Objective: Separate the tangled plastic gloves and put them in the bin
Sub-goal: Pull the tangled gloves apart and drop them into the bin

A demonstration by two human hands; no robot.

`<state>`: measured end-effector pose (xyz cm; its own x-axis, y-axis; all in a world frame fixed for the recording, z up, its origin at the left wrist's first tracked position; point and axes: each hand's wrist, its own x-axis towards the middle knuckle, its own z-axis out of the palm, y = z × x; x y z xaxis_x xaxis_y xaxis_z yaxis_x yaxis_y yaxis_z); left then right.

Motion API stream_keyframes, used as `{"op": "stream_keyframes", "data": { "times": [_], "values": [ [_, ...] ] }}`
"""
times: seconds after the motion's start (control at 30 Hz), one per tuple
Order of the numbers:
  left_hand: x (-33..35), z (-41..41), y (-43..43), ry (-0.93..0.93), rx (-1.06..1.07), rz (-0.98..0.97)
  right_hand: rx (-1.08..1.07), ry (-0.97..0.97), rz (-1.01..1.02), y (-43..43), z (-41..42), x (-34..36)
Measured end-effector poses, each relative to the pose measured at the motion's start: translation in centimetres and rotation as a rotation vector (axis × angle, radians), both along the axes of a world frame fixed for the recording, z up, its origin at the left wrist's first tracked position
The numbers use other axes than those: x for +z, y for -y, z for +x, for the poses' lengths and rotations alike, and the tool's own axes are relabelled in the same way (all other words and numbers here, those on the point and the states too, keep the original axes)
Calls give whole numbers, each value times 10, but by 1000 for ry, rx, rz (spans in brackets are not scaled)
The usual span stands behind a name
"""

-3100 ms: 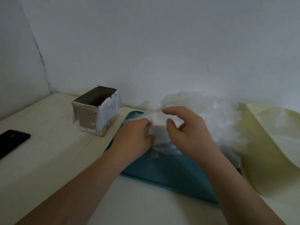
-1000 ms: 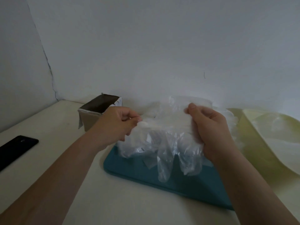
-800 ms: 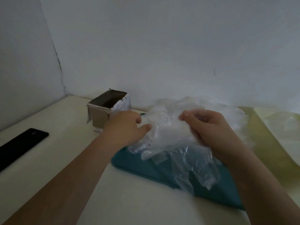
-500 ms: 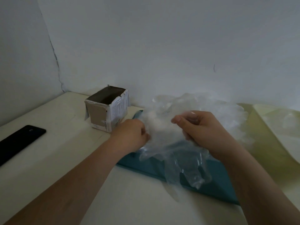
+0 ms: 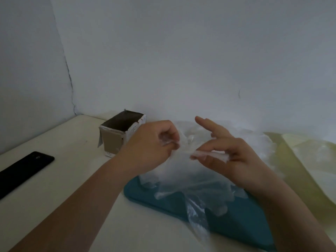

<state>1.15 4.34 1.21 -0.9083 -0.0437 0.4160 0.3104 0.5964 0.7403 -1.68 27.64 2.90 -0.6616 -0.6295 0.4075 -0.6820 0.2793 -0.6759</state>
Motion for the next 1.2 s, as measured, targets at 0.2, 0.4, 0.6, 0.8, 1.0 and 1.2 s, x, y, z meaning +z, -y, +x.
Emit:
{"op": "stream_keyframes", "data": {
  "times": [0.2,0.4,0.6,0.8,1.0,1.2],
  "values": [
    [9,9,-6,-4,30,12,21,62,-51,7,-1,-5],
    [3,-1,8,57,-49,765,-91,266,-253,1,-9,-14],
    [-15,-8,3,497,-421,1273,-105,335,-382,1,-7,-11],
    [3,-3,-15,358,-341,1439,-211,494,-548,-11,1,4],
    [29,-14,-37,285,-180,1347,-371,415,-440,-59,5,40],
    [70,-30,-85,215,-263,1144,-516,284,-316,-150,15,79]
  ]
}}
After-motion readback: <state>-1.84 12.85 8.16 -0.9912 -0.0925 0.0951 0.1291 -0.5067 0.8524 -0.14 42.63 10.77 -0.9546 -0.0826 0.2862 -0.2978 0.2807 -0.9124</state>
